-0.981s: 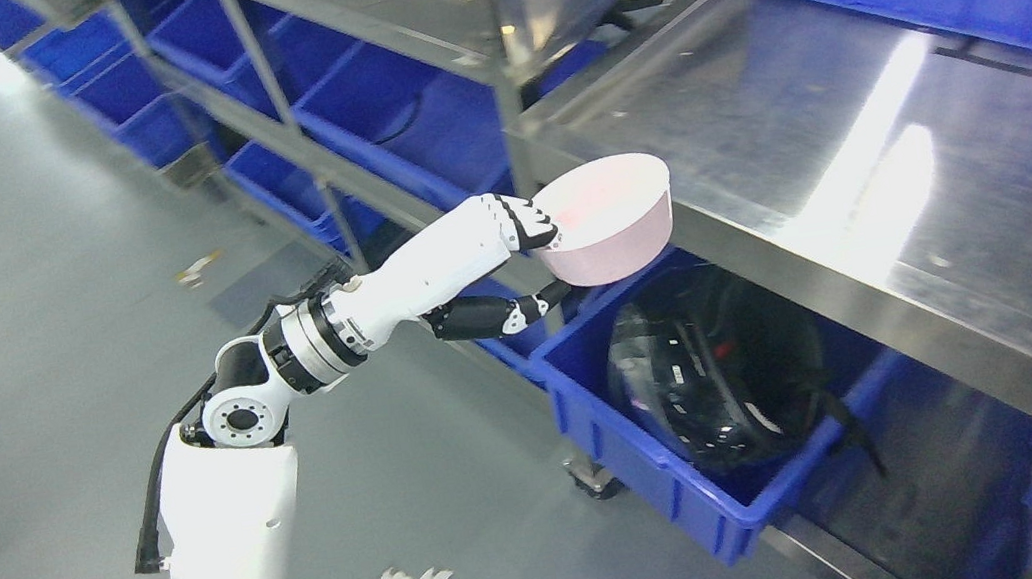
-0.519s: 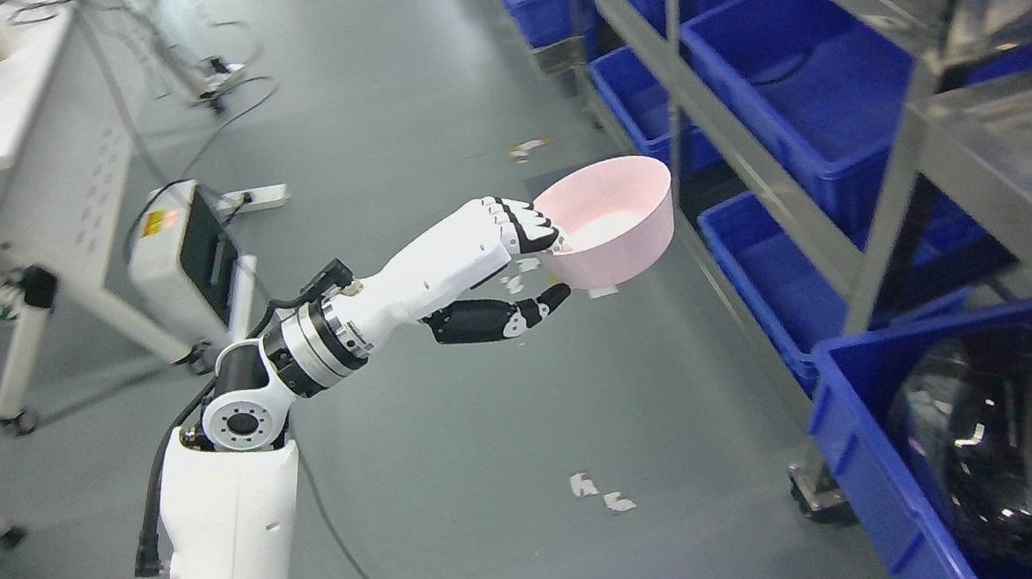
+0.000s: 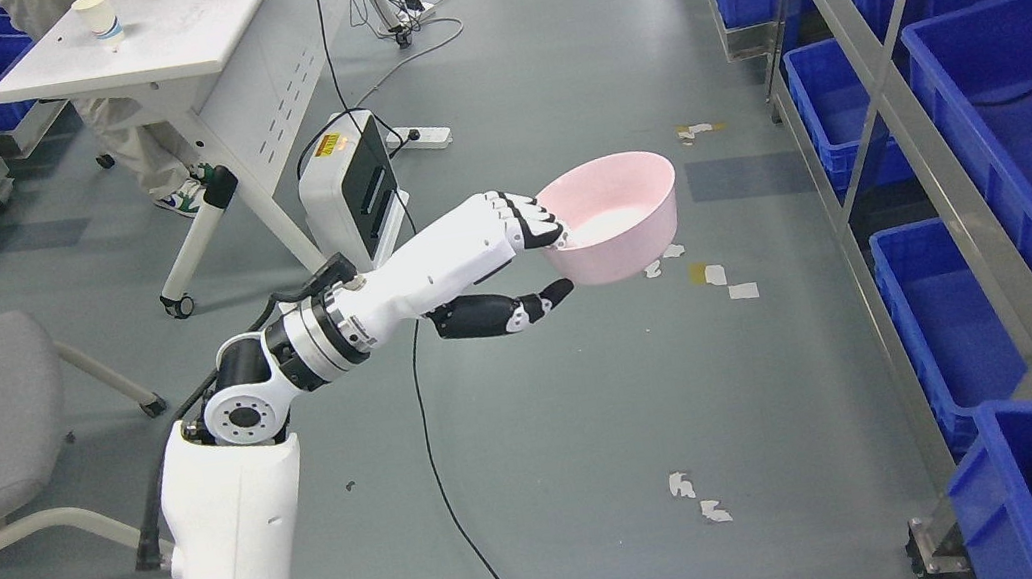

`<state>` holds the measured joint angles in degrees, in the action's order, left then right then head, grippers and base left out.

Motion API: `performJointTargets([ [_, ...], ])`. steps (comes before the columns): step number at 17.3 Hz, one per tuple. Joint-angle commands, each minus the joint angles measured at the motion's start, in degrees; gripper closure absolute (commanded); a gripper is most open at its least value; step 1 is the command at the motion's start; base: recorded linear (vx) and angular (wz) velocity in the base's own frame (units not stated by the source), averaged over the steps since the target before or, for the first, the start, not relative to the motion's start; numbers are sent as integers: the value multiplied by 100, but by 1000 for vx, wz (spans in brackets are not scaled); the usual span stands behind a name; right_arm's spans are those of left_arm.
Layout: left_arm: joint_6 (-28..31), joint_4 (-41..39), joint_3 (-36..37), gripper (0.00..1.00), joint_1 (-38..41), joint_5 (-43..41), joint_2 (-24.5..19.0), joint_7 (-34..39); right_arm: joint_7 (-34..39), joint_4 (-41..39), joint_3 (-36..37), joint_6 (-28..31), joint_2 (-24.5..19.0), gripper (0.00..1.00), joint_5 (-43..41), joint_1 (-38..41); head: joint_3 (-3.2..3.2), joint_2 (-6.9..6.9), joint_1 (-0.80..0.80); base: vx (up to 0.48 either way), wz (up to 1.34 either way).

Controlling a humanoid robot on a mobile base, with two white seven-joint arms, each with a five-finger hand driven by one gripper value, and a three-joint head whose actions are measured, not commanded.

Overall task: Stack pink IKEA bowl on shelf middle layer
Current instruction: 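Hold the pink bowl raised in the left hand while turning away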

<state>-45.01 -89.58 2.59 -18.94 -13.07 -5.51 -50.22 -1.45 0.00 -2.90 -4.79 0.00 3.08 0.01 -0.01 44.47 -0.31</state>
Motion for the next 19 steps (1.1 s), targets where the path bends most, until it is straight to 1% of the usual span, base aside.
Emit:
performJointTargets([
  [1,1,11,4,96,-75,-55,50,-15,-5,-100,0,5,100,0,0,131,0,0,0,76,143],
  [5,1,2,-66,96,-75,-55,32,-15,-5,-100,0,5,100,0,0,131,0,0,0,120,181],
  [10,1,-16,-189,95,-66,-46,-21,-23,-5,-100,0,5,100,0,0,131,0,0,0,233,-56],
  [19,1,-16,-163,95,-57,-55,-12,-32,-5,-100,0,5,100,0,0,131,0,0,0,387,-157],
])
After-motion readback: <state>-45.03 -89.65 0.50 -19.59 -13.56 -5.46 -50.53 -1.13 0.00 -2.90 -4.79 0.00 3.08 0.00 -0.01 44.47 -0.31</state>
